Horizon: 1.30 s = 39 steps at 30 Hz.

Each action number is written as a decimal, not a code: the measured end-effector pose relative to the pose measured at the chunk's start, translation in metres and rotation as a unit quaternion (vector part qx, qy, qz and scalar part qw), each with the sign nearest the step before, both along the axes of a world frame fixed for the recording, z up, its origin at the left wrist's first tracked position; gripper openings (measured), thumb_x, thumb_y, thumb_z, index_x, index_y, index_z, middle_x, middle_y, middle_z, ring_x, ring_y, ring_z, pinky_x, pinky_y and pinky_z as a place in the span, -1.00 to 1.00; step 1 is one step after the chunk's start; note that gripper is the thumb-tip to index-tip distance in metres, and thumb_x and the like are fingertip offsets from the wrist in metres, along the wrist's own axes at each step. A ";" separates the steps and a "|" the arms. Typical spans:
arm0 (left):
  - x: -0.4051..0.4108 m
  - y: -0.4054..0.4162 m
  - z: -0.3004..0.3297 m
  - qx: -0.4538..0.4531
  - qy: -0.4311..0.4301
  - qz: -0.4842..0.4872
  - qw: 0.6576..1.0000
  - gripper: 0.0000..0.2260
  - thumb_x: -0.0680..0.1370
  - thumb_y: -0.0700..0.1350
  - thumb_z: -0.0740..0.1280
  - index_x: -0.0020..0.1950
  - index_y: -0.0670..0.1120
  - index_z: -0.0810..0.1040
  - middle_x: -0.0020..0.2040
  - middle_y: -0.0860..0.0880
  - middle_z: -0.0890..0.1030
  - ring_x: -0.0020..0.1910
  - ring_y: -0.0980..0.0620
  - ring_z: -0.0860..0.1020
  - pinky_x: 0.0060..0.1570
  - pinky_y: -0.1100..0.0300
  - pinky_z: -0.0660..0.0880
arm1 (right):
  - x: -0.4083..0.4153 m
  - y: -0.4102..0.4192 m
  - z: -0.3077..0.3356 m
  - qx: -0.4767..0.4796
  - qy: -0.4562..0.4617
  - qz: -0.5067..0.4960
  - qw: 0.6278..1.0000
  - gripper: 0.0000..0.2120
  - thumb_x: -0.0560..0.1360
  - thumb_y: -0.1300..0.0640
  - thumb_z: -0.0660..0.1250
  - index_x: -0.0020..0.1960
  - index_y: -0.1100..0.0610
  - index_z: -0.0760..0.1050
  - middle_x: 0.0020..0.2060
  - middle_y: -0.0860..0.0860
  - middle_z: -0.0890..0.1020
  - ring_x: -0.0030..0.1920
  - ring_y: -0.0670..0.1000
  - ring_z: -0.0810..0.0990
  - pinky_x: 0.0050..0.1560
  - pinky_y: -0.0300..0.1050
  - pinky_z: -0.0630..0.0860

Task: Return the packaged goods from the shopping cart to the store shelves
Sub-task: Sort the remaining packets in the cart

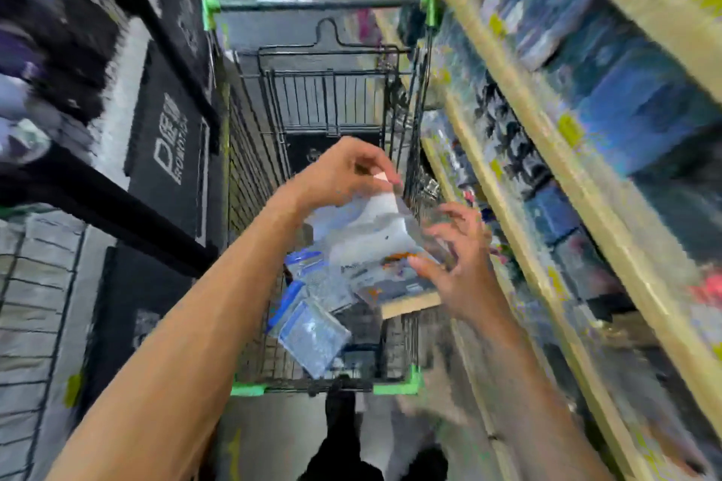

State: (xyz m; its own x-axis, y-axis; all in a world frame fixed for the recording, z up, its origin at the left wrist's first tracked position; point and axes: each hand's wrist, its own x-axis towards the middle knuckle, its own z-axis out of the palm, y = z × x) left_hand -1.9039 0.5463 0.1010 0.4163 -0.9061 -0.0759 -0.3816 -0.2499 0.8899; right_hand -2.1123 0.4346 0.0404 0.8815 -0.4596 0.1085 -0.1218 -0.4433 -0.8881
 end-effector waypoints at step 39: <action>-0.112 -0.314 0.021 -0.032 0.110 -0.205 0.972 -0.41 0.43 0.05 0.52 0.32 -0.19 0.40 0.15 -0.10 0.59 0.15 0.01 0.57 0.12 0.17 0.53 | -0.081 -0.143 0.067 0.011 -0.001 -0.645 0.764 -0.71 0.61 -0.05 0.22 0.17 0.15 0.36 0.04 0.08 0.50 0.05 0.08 0.49 0.10 0.05 0.44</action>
